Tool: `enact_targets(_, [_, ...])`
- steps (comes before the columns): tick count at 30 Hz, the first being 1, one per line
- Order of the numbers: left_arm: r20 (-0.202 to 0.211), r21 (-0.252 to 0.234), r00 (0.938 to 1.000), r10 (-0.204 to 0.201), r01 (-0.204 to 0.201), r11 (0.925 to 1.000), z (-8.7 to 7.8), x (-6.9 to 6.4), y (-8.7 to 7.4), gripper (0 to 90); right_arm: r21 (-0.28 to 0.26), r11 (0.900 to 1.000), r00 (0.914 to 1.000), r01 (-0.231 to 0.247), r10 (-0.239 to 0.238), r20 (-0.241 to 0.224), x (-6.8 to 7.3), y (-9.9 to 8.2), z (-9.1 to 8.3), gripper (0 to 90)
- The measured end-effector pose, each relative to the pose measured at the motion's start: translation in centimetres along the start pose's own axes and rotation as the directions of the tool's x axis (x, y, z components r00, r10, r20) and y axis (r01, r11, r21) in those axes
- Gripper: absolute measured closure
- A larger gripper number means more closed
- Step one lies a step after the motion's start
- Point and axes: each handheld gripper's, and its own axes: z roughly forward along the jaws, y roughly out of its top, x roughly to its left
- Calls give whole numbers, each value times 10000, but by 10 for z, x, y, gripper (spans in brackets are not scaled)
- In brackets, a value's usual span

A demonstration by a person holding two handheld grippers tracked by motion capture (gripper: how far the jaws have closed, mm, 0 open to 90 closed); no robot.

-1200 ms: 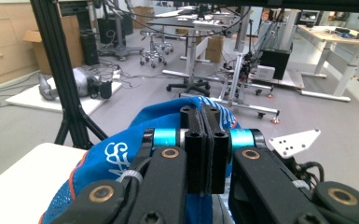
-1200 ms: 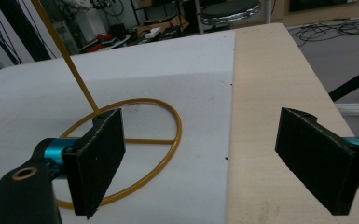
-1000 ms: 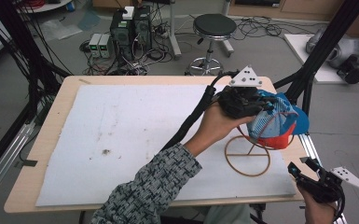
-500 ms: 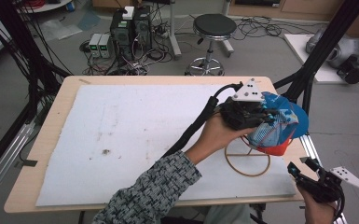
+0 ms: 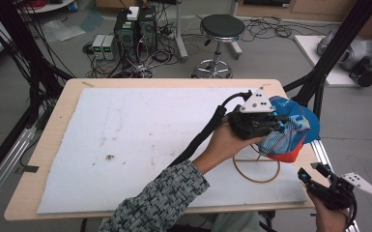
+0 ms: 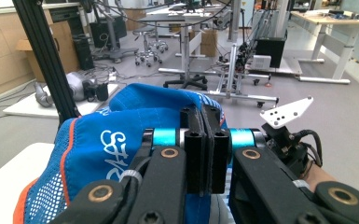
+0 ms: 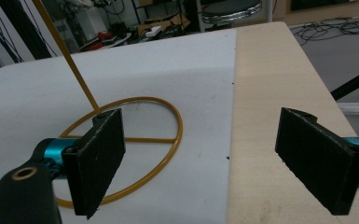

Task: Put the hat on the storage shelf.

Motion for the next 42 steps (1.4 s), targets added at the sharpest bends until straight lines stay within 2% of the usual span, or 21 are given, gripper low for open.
enact_targets(1, [50, -77, 9998, -205, 205, 9998, 0, 1, 0, 883, -7, 10000, 10000, 21, -21, -1, 0, 0, 0, 149])
enact_targets(3, [178, -107, 9992, -354, 356, 9993, 1, 1, 0, 883, 34, 10000, 10000, -31, 31, 7, 0, 0, 0, 149])
enact_targets(7, [384, -111, 9991, -194, 199, 9997, 2, -6, 1, 885, 22, 10000, 10000, -20, 20, 17, 0, 0, 0, 149])
enact_targets(11, [571, -364, 9981, -214, 235, 9991, 2, -11, 4, 885, 24, 10000, 10000, 1, -1, 12, -1, 0, 0, 149])
enact_targets(12, [592, -402, 9981, -189, 213, 9990, 2, -12, 4, 885, 80, 9998, 9999, -169, 169, 33, 1, 0, 0, 150])
enact_targets(13, [630, -397, 9978, -188, 213, 9990, 2, -12, 4, 885, 24, 10000, 10000, -3, 3, 5, 0, 0, 0, 150])
enact_targets(18, [600, -316, 9981, -103, 122, 9994, 3, -12, 1, 884, -34, 10000, 10000, -71, 71, -25, -1, 0, 0, 150])
enact_targets(22, [373, -341, 9980, 519, -506, 9981, 1, -12, -3, 882, 19, 10000, 10000, -16, 16, 5, -1, 0, 0, 150])
enact_targets(24, [403, -394, 9980, 485, -469, 9981, 0, -10, -5, 882, 68, 9999, 9999, -139, 139, 25, 0, 0, -1, 150])
enact_targets(25, [397, -441, 9981, 470, -452, 9980, -1, -9, -7, 882, 17, 10000, 10000, 0, 0, -2, -1, 0, 0, 149])
enact_targets(28, [379, -476, 9985, 398, -380, 9981, -2, -6, -11, 880, 13, 10000, 10000, -11, 11, 7, -1, 0, 0, 149])
enact_targets(29, [364, -514, 9986, 378, -359, 9980, -3, -5, -13, 879, 137, 9997, 9998, -206, 205, 70, 0, 0, -1, 149])
enact_targets(30, [353, -524, 9988, 349, -330, 9981, -3, -4, -14, 878, -73, 10000, 10000, -19, 18, -68, 0, 0, 1, 149])
enact_targets(31, [378, -539, 9987, 329, -309, 9981, -3, -4, -15, 877, 92, 9998, 9998, -187, 187, 31, 1, 0, 0, 150])
enact_targets(33, [353, -538, 9989, 293, -273, 9982, -3, -2, -17, 868, 100, 9995, 9996, -299, 298, 32, 1, 0, 0, 149])
enact_targets(42, [311, -389, 9986, 431, -419, 9984, -1, -1, -21, 767, 100, 9996, 9997, -249, 249, 47, 1, -1, 0, 150])
